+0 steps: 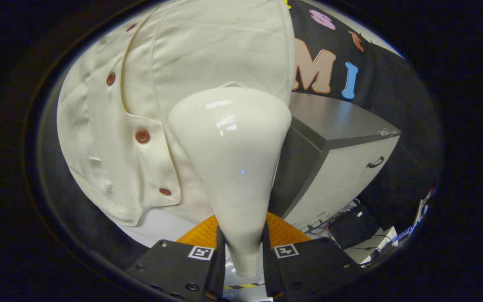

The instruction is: Iron the clothes twice with a garment steamer, once on the left side and once on the right side.

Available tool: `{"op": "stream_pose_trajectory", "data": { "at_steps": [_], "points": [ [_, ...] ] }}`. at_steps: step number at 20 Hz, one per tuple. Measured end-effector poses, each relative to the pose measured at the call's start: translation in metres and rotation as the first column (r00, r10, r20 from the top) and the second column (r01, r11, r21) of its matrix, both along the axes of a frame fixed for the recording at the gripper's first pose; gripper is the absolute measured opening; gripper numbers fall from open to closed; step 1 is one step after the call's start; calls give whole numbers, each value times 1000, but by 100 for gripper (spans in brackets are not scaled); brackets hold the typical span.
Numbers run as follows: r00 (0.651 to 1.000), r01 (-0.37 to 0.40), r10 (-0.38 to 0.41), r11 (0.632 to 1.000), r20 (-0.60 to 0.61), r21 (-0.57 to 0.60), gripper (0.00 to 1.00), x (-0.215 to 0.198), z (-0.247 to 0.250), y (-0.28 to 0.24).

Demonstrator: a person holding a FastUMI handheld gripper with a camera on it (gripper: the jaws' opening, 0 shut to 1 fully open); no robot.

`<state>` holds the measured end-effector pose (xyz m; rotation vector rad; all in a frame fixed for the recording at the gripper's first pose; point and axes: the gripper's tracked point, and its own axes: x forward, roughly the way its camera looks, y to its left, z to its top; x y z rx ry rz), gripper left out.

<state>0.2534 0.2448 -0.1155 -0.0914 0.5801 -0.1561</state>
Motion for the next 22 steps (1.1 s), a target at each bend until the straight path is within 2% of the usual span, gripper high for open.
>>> {"op": "stream_pose_trajectory", "data": {
  "at_steps": [14,22],
  "points": [
    [984,74,-79,996,-161,-40,38,-21,-95,-13],
    [987,72,-75,997,-142,-32,38,-35,-99,-14]
  ]
}}
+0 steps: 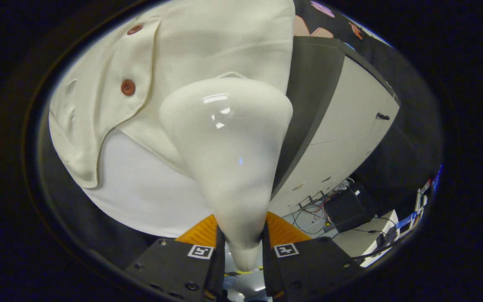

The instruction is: Iron the clothes twice with a garment steamer, once on the left side and once on the right side.

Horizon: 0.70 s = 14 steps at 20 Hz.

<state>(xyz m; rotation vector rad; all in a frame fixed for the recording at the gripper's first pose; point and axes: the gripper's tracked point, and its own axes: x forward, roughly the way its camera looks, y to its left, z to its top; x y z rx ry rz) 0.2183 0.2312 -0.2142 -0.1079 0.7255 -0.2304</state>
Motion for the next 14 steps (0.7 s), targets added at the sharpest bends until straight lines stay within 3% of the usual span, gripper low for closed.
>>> {"op": "stream_pose_trajectory", "data": {
  "at_steps": [7,14],
  "points": [
    [994,-71,69,997,80,25,36,-21,38,10],
    [965,-188,187,982,185,-11,36,-61,105,22]
  ]
}}
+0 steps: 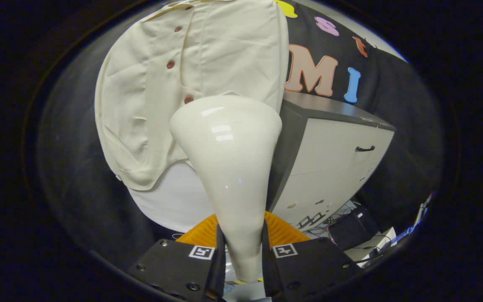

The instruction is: Iron the clothes twice with a garment steamer, once on the left side and once on the right side.

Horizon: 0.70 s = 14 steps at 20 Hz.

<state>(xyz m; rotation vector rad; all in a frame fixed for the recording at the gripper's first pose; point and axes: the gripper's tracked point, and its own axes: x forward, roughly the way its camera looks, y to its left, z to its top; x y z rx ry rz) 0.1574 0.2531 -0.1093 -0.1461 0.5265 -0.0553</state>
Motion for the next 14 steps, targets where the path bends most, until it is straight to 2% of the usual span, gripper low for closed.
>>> {"op": "stream_pose_trajectory", "data": {
  "at_steps": [7,14],
  "points": [
    [986,-113,111,994,120,9,36,-41,78,29],
    [958,-138,123,990,260,40,36,-67,169,35]
  ]
}}
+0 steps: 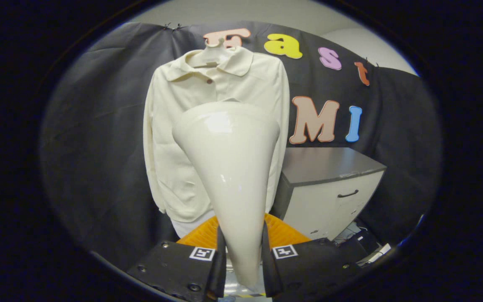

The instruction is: Iron the clothes twice with a garment steamer, once on the left side and once on the right side.

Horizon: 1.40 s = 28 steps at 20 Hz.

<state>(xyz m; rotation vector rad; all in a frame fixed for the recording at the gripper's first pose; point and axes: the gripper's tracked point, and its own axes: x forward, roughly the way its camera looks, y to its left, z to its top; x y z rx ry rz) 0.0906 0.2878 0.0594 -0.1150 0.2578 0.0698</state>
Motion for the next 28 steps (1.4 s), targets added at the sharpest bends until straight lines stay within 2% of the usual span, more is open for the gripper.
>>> {"op": "stream_pose_trajectory", "data": {
  "at_steps": [8,11,14,21,28],
  "points": [
    [977,-44,30,997,212,60,35,-44,85,-33],
    [966,-112,101,993,239,35,35,-63,96,-42],
    [964,-76,65,996,256,36,35,-68,100,-72],
    [978,19,-25,999,205,30,35,-89,85,-122],
    [980,31,-46,996,194,79,36,-85,81,-118]
  ]
}}
